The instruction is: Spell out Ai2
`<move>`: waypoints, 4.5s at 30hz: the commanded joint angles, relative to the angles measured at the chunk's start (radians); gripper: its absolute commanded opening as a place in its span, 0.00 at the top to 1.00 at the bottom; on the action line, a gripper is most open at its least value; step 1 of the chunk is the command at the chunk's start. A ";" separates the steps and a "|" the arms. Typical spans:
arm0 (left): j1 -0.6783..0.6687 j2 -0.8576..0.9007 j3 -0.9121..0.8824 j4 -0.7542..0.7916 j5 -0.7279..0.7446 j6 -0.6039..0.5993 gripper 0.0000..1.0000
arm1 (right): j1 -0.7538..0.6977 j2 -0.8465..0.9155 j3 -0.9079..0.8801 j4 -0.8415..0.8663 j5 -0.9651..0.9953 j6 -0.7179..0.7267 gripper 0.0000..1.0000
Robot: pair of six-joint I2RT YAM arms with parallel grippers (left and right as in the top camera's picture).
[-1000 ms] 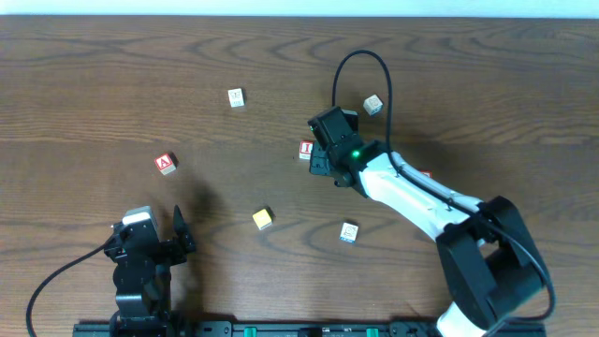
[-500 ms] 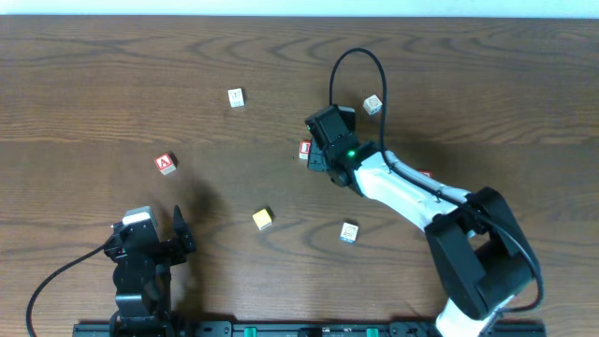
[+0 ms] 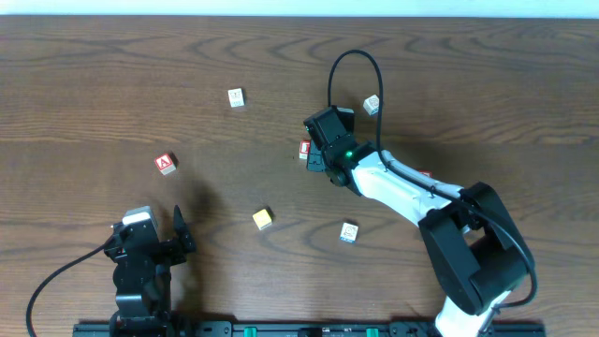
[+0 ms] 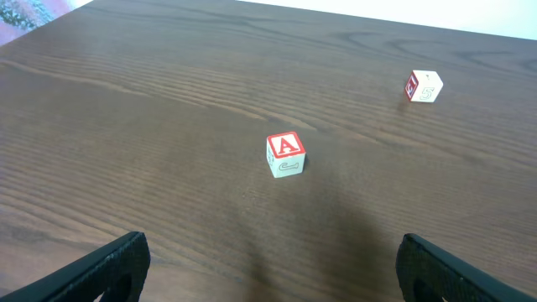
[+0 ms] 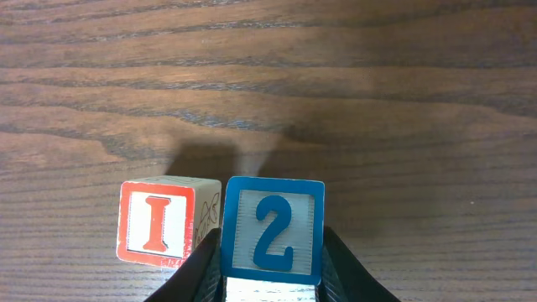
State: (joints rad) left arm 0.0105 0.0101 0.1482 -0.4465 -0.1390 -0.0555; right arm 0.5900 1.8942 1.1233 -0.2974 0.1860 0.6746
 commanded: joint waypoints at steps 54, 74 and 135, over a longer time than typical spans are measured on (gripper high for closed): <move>0.002 -0.006 -0.020 -0.004 -0.018 -0.008 0.05 | -0.016 0.037 -0.001 0.074 0.096 -0.011 0.59; 0.002 -0.006 -0.020 -0.004 -0.018 -0.008 0.05 | -0.109 -0.048 0.045 -0.060 0.000 -0.010 0.99; 0.002 -0.006 -0.020 -0.004 -0.018 -0.008 0.05 | -0.180 -0.027 0.079 -0.140 -0.013 -0.075 0.99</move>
State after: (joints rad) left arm 0.0105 0.0101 0.1482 -0.4465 -0.1390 -0.0555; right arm 0.4511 1.9312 1.1629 -0.4171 0.1112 0.6380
